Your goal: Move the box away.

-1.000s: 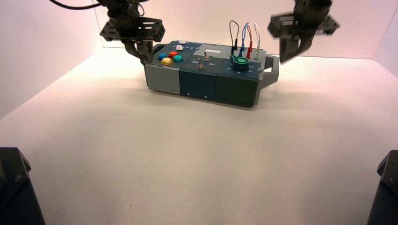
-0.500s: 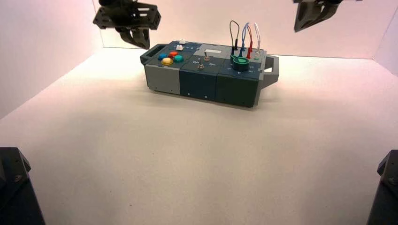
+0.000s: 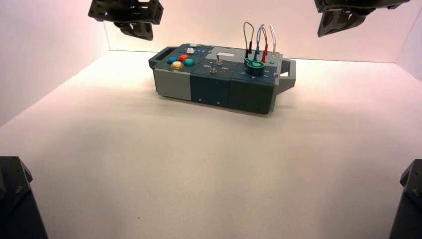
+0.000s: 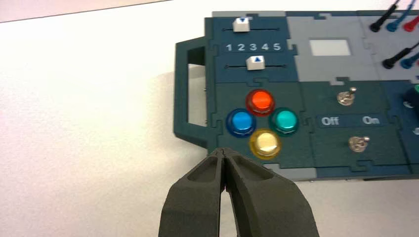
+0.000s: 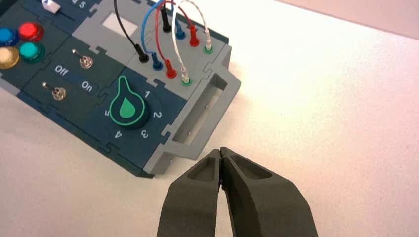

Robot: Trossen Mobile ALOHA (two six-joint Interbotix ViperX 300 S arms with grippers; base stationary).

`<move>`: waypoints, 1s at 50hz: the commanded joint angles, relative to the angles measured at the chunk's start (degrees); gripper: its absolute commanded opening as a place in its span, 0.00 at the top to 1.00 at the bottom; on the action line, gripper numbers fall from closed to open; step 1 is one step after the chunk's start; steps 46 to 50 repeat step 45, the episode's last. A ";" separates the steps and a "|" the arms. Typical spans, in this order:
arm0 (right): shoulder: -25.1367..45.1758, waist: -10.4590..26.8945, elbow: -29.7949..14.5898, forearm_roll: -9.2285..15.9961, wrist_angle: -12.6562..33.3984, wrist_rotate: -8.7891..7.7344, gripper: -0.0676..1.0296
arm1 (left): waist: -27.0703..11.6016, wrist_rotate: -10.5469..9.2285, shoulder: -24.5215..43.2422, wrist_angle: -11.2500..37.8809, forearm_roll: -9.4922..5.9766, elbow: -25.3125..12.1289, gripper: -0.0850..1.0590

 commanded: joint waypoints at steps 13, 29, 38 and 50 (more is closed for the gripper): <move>1.32 -0.18 0.44 0.35 -4.39 0.18 0.96 | 0.62 0.97 -2.64 -3.34 0.09 1.32 0.95; 7.21 -0.09 -1.32 1.05 -4.83 0.18 0.96 | 0.62 0.97 -2.64 -5.36 0.09 2.64 0.95; 7.47 0.18 -1.23 1.14 -4.92 0.18 0.96 | 0.62 0.88 -2.72 -5.80 0.09 2.81 0.95; 7.47 0.18 -1.41 1.14 -4.92 0.18 0.96 | 0.62 0.97 -2.72 -5.89 0.09 2.81 0.95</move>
